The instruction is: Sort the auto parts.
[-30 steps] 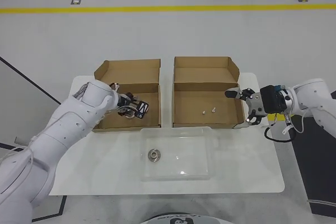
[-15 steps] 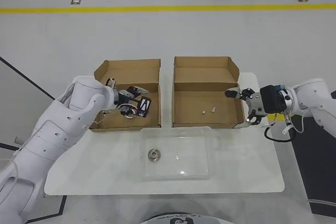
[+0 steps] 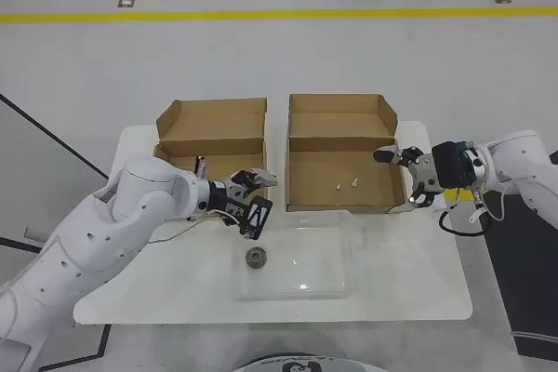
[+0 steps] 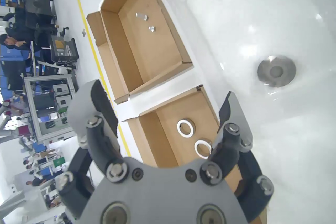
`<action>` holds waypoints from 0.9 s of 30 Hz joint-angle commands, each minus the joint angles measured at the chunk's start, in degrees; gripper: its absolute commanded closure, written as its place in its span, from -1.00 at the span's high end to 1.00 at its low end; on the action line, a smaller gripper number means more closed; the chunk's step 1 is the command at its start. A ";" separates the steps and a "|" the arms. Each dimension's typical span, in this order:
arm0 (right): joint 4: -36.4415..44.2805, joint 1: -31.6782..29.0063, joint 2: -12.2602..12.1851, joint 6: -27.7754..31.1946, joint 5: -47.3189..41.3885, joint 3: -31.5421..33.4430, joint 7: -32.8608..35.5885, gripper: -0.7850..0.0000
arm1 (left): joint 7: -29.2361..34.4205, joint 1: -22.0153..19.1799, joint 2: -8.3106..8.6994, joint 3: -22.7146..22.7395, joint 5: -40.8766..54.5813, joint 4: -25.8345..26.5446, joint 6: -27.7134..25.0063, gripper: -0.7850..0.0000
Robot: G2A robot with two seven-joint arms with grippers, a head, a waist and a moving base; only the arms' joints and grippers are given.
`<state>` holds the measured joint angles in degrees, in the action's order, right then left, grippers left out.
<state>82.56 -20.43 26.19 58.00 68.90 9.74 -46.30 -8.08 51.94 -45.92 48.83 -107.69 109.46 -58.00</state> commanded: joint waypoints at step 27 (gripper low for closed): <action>0.00 0.00 0.00 0.00 0.00 0.00 0.00 1.00 | 16.84 -2.98 -0.15 -6.98 15.97 2.28 0.00 1.00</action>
<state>82.56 -20.43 26.19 58.00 68.90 9.74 -46.30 5.52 49.74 -46.02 43.14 -95.21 112.06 -58.00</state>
